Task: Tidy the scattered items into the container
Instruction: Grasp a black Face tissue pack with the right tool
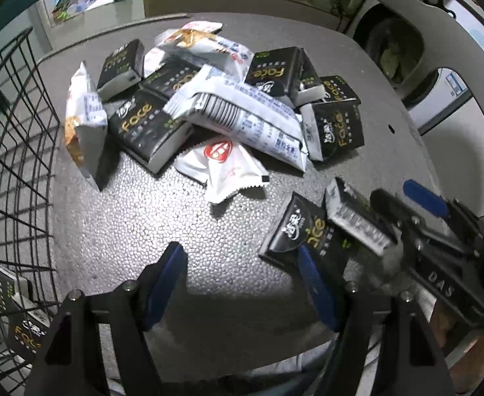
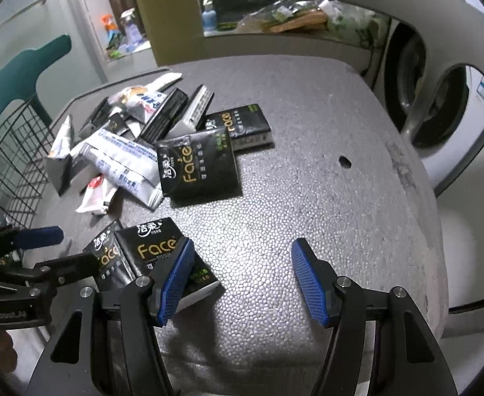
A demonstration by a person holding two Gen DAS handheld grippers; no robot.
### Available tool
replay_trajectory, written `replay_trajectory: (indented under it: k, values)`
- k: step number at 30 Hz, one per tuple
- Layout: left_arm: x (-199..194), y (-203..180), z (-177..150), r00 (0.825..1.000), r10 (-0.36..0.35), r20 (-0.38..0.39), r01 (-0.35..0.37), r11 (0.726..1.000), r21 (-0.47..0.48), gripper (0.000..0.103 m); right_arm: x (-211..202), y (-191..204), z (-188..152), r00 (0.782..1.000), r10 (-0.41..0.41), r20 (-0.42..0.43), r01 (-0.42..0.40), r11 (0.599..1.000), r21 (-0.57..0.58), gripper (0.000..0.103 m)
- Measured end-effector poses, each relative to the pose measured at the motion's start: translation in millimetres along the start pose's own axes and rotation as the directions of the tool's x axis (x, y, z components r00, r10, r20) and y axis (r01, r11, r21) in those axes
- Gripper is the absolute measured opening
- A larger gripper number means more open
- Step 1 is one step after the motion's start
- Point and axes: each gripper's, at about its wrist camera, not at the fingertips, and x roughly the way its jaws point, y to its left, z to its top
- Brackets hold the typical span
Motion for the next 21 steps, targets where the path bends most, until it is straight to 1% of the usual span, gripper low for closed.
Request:
replay_trajectory:
  k: [5,9,12,16,21]
  values:
    - [-4.3,-2.6,-9.6,1.000,-0.006,-0.016,0.006,1.000,0.006,0.076,-1.4,0.4,4.9,0.999,-0.034,0.020,0.034,0.999,-0.018,0.062]
    - [-5.6,0.5,-16.4,1.000,0.013,-0.023,-0.013,1.000,-0.002,0.076,4.4,1.8,1.7,1.000,-0.024,-0.002,0.024,0.999,-0.030,0.062]
    - [-1.1,2.6,-19.8,0.999,0.029,-0.036,-0.029,1.000,-0.007,0.076,5.1,1.8,-0.4,1.000,-0.021,0.000,0.021,0.999,-0.027,0.062]
    - [0.6,2.4,-16.7,0.998,0.050,-0.033,-0.050,0.999,-0.002,0.076,3.8,5.7,-5.6,1.000,-0.021,-0.006,0.021,0.999,-0.041,0.062]
    - [-0.2,3.2,-3.5,0.997,0.074,-0.013,-0.074,0.997,0.000,0.076,0.2,10.3,-15.7,1.000,-0.006,-0.016,0.005,0.999,-0.045,0.062]
